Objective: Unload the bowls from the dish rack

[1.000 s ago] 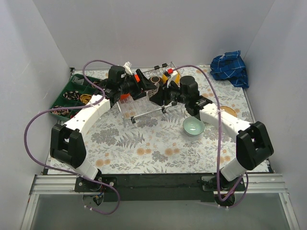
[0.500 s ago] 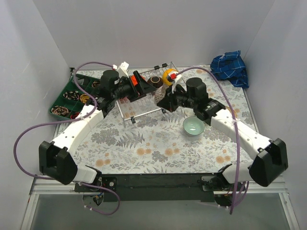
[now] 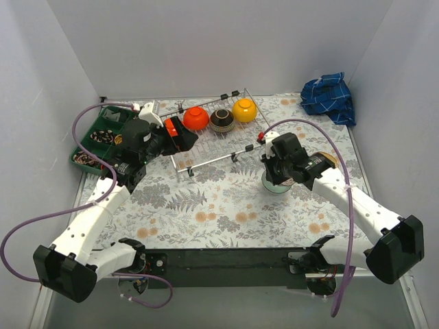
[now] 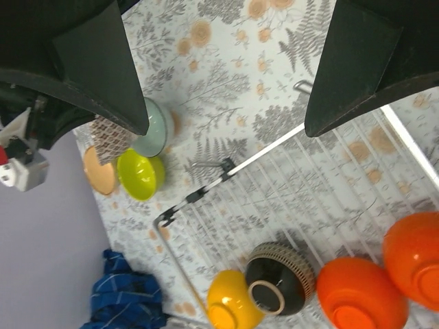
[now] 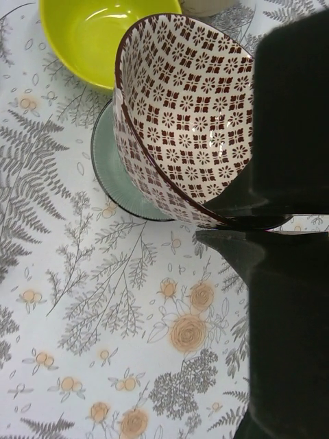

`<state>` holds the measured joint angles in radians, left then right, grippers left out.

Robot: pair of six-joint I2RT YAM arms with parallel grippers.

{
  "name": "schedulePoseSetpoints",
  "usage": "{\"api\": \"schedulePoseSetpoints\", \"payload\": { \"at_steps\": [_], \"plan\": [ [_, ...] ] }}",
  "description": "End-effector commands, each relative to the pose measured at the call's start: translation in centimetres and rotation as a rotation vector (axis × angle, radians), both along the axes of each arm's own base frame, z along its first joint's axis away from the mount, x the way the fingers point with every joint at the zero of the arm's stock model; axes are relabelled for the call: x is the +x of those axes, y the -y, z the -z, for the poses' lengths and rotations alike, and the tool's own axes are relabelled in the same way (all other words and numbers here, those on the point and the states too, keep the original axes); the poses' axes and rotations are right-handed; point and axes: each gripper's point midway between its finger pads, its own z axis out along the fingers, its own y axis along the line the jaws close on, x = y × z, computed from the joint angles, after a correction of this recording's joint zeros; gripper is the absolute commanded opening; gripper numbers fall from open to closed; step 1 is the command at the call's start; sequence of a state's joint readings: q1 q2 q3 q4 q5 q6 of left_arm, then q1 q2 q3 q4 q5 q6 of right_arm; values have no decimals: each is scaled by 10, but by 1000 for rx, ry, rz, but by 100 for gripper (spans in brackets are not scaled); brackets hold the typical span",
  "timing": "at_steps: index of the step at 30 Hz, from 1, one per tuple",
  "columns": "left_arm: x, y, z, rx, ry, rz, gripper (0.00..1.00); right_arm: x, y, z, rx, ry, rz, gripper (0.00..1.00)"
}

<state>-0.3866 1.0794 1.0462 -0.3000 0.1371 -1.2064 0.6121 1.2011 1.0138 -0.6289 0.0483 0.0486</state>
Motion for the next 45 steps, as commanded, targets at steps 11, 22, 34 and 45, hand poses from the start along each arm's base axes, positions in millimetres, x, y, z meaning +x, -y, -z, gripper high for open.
{"api": "schedulePoseSetpoints", "payload": {
  "at_steps": [11, 22, 34, 45],
  "plan": [
    [-15, -28, 29, 146, -30, -58, 98, 18, 5, 41, -104, -77, 120, 1],
    [-12, -28, 30, 171, -31, -54, 98, 18, 10, 64, -151, -134, 177, 27],
    [-8, -21, 34, 166, -55, -34, 98, 8, -5, 35, -26, -155, 168, 41],
    [15, 1, 34, 124, -90, 13, 98, 15, -24, -10, 124, -48, 121, 50]
  ]
}}
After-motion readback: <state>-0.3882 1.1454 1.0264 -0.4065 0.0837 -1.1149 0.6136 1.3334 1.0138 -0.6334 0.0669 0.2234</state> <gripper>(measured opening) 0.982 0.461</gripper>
